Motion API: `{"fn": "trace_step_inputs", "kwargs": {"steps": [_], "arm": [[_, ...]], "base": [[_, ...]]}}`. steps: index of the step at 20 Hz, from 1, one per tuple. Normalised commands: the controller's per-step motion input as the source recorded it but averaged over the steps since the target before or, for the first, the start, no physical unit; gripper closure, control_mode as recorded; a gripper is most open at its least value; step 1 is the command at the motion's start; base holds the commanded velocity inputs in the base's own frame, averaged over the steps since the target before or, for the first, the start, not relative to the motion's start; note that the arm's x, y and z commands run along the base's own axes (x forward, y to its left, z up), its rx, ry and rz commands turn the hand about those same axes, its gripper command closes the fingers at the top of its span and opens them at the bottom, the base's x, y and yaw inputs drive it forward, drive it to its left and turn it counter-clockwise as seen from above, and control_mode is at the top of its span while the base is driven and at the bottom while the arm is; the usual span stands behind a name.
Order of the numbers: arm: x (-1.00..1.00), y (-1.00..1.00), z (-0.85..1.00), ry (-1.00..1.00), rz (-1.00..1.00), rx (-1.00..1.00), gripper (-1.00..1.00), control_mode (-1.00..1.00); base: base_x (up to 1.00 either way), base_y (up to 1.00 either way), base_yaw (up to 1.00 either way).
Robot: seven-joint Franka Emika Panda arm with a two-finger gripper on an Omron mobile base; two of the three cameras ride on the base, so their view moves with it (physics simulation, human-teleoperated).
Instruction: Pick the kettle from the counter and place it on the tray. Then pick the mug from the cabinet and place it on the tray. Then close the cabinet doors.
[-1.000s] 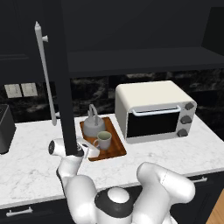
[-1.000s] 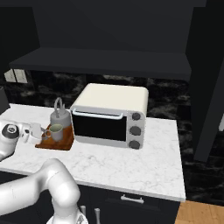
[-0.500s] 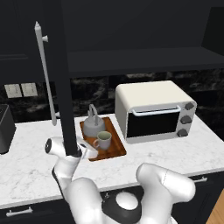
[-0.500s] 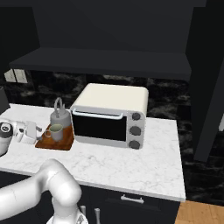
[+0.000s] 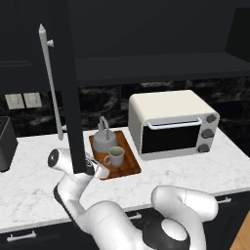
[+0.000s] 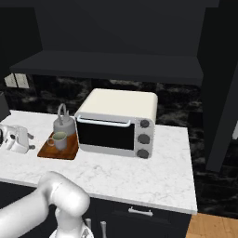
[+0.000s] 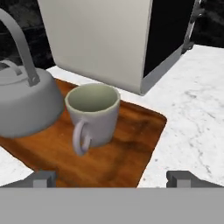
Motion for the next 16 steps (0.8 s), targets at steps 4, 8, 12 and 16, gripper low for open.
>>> {"fn": "trace_step_inputs", "kwargs": {"steps": [4, 8, 12, 16], "arm": [[-0.56, -0.34, 0.3, 0.0, 0.38, 0.14, -1.0, -1.0], [-0.4, -0.36, 0.42, 0.03, 0.35, 0.19, -1.0, -1.0], [-0.36, -0.33, 0.55, 0.04, 0.33, 0.19, -1.0, -1.0], [-0.43, -0.13, 0.7, 0.06, 0.25, 0.13, -1.0, -1.0]], "base": [[0.0, 0.0, 0.0], [0.0, 0.0, 0.0], [0.0, 0.0, 0.0], [0.0, 0.0, 0.0]]}}
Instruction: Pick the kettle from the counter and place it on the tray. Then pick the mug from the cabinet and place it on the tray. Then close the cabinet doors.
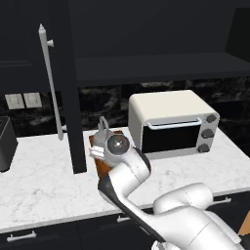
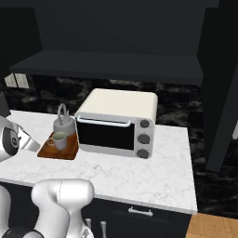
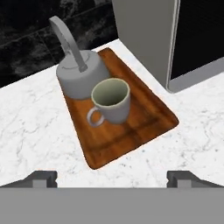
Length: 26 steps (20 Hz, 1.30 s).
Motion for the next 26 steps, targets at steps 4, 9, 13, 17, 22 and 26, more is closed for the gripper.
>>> {"fn": "trace_step_inputs", "kwargs": {"steps": [4, 9, 13, 17, 22, 26], "arm": [[-0.49, -0.07, 0.71, 0.0, 0.09, 0.1, -1.0, -1.0], [-0.54, -0.12, 0.58, 0.0, 0.0, 0.1, -1.0, -1.0], [-0.53, -0.08, 0.56, 0.0, -0.08, 0.15, -1.0, -1.0], [-0.48, -0.05, 0.57, 0.0, -0.07, 0.17, -1.0, -1.0], [-0.49, -0.03, 0.52, 0.0, -0.04, 0.09, -1.0, -1.0], [-0.45, 0.01, 0.42, 0.0, -0.04, 0.0, -1.0, -1.0]], "base": [[0.0, 0.0, 0.0], [0.0, 0.0, 0.0], [0.0, 0.0, 0.0], [0.0, 0.0, 0.0], [0.0, 0.0, 0.0], [0.0, 0.0, 0.0]]}}
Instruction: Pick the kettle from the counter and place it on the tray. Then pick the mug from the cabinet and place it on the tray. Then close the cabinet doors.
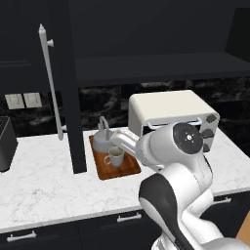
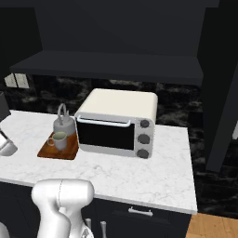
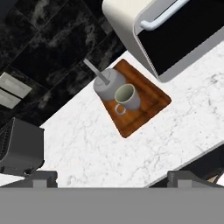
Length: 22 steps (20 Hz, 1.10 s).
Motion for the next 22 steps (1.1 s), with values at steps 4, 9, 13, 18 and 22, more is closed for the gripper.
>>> {"fn": "trace_step_inputs", "kwargs": {"steps": [4, 9, 13, 18, 22], "arm": [[-0.47, 0.0, 0.44, -0.04, 0.0, 0.0, -1.0, -1.0], [-0.42, 0.01, 0.36, 0.0, 0.0, 0.0, -1.0, -1.0], [-0.44, 0.0, 0.37, 0.0, 0.0, 0.04, -1.0, -1.0], [-0.48, 0.0, 0.41, -0.02, 0.0, 0.02, -1.0, -1.0], [-0.44, 0.0, 0.32, 0.0, 0.0, 0.0, -1.0, -1.0]], "base": [[0.0, 0.0, 0.0], [0.0, 0.0, 0.0], [0.0, 0.0, 0.0], [0.0, 0.0, 0.0], [0.0, 0.0, 0.0]]}}
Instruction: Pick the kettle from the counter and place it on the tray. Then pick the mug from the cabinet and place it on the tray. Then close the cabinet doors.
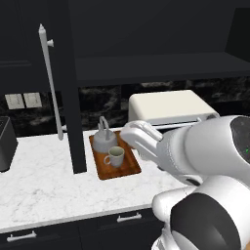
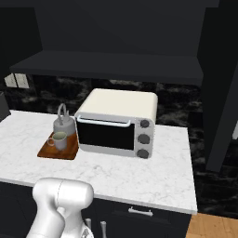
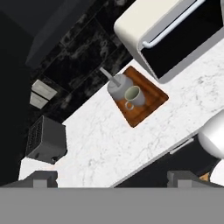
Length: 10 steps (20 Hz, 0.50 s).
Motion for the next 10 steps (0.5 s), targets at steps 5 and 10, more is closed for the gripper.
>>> {"fn": "trace_step_inputs", "kwargs": {"steps": [5, 10], "arm": [[-0.43, 0.0, 0.29, -0.02, 0.0, 0.0, -1.0, -1.0], [-0.43, 0.03, 0.2, -0.04, 0.0, 0.17, -1.0, -1.0]], "base": [[0.0, 0.0, 0.0], [0.0, 0.0, 0.0]]}}
